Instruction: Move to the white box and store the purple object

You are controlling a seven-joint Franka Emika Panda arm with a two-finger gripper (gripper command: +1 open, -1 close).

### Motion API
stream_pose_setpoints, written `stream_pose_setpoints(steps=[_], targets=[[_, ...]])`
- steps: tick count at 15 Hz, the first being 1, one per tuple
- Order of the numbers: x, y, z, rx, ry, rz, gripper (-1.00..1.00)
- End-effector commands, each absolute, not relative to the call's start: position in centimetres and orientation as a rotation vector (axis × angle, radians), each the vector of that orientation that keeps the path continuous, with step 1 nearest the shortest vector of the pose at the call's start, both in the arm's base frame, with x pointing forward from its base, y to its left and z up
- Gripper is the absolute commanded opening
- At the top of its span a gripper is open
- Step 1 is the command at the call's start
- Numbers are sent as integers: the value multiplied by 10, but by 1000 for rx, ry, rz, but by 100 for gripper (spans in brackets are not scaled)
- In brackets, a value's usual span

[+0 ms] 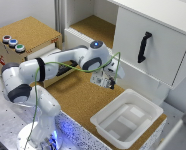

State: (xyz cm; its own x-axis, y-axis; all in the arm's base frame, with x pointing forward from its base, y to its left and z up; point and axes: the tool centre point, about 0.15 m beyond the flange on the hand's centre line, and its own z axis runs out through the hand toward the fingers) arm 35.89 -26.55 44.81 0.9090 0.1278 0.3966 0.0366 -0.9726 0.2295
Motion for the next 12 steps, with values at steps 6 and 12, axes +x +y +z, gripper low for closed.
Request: stream_pose_setpoints(steps=[6, 12], targets=[[378, -391, 373, 2917, 383, 660, -100], [389, -402, 324, 3005, 284, 740, -100]])
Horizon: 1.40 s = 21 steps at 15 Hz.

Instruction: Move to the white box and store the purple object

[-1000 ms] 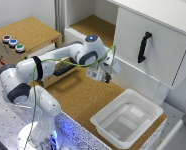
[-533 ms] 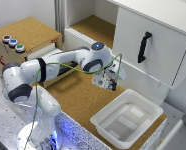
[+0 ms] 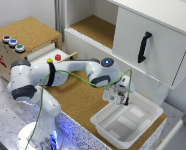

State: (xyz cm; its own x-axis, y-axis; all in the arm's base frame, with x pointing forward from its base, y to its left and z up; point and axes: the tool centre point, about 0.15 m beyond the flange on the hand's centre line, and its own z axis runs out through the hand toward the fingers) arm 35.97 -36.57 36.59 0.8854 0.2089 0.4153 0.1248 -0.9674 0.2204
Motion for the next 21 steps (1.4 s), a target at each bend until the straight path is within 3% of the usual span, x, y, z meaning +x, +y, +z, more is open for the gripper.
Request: stream_pose_setpoints(steps=[1, 7, 15, 16, 21], targets=[[390, -401, 316, 3019, 278, 718, -100], [392, -415, 270, 3083, 122, 577, -100], [399, -414, 239, 3083, 184, 587, -100], [399, -415, 238, 3073, 190, 584, 100], [390, -418, 246, 3079, 201, 622, 100]])
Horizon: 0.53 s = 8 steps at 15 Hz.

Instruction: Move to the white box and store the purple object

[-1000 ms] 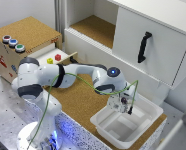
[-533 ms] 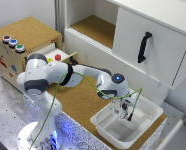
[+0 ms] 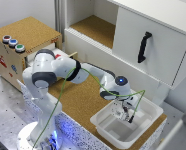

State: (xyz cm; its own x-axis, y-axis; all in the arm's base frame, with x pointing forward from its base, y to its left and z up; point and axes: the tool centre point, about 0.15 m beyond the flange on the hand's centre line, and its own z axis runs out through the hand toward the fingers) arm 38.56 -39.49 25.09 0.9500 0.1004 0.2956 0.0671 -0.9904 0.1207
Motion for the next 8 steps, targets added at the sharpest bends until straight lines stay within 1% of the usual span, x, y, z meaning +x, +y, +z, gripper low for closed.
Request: stream_pose_setpoints(steps=[1, 5, 8], targets=[[390, -419, 256, 3090, 165, 654, 100], [389, -408, 314, 3083, 130, 779, 100], [382, -389, 351, 3106, 217, 857, 100]])
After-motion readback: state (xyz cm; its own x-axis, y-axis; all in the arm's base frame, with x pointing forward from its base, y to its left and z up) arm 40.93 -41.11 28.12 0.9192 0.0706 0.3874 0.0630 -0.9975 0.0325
